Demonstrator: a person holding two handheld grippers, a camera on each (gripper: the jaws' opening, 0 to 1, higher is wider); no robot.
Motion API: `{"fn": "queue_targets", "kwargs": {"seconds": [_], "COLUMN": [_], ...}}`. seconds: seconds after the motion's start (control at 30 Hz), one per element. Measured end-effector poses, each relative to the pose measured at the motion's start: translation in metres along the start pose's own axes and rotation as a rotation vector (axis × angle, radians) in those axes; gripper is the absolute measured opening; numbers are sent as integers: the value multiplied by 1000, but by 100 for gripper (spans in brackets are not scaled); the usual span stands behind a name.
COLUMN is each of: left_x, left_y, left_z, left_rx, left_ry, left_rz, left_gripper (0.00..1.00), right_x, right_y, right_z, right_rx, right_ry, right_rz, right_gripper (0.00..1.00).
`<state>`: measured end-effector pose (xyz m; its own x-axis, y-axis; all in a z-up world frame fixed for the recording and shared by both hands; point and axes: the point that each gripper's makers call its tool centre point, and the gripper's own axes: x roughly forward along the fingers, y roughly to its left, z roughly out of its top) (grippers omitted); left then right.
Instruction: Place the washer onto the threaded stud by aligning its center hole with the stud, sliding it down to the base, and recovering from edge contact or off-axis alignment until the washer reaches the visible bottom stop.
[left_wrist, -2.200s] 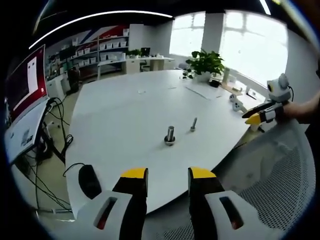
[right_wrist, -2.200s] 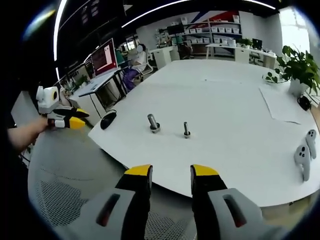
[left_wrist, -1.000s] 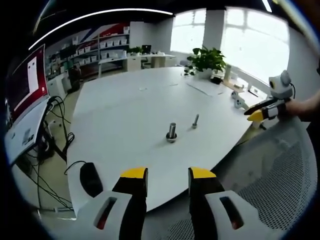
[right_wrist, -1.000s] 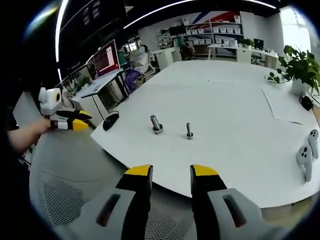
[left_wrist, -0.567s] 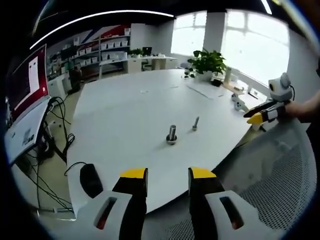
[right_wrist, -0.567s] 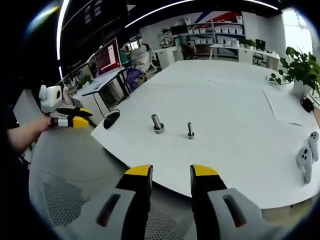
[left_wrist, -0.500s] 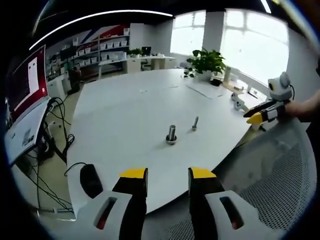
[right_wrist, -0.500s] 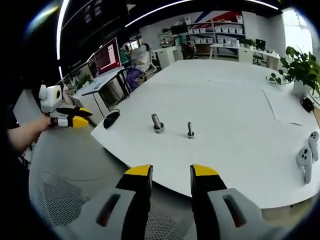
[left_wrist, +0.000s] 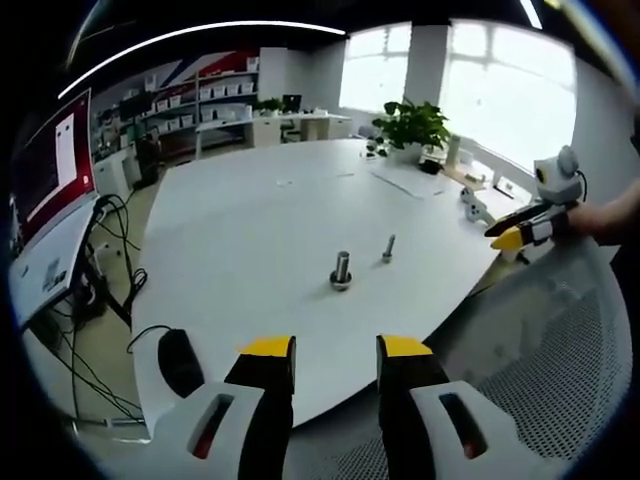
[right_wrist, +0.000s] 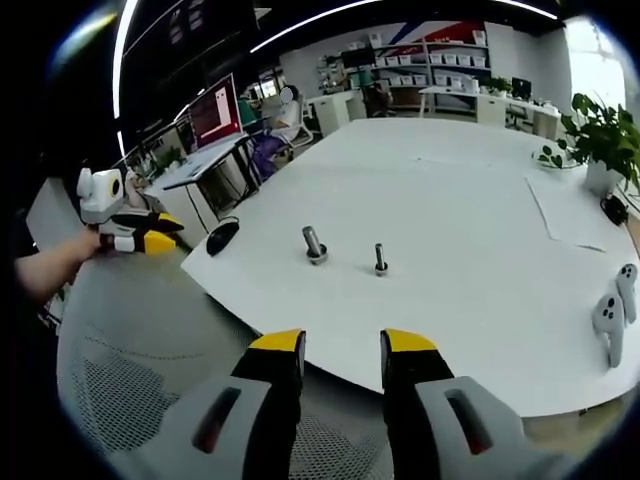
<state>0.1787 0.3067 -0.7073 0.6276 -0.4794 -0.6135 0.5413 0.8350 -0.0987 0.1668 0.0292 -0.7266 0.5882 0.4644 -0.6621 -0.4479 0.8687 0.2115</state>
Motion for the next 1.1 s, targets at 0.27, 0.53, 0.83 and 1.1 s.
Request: {"fn": "queue_targets", "kwargs": {"seconds": [0.27, 0.53, 0.83, 1.1], "left_x": [0, 1, -1, -1], "left_y": [0, 1, 3, 4], "left_z": [0, 0, 3, 2], "left_rx": [5, 7, 6, 1], "left_ry": [4, 0, -14, -6], "left_rz": [0, 2, 24, 38], "left_gripper": [30, 30, 30, 31], "right_x": [1, 2, 3, 3], "right_y": [3, 4, 7, 5], "right_z": [-2, -6, -7, -12], "right_rx": [-6, -22, -49, -51], "right_ry": [14, 35, 53, 66], "right_rz": [18, 21, 23, 23], "right_gripper": [33, 33, 33, 33]}}
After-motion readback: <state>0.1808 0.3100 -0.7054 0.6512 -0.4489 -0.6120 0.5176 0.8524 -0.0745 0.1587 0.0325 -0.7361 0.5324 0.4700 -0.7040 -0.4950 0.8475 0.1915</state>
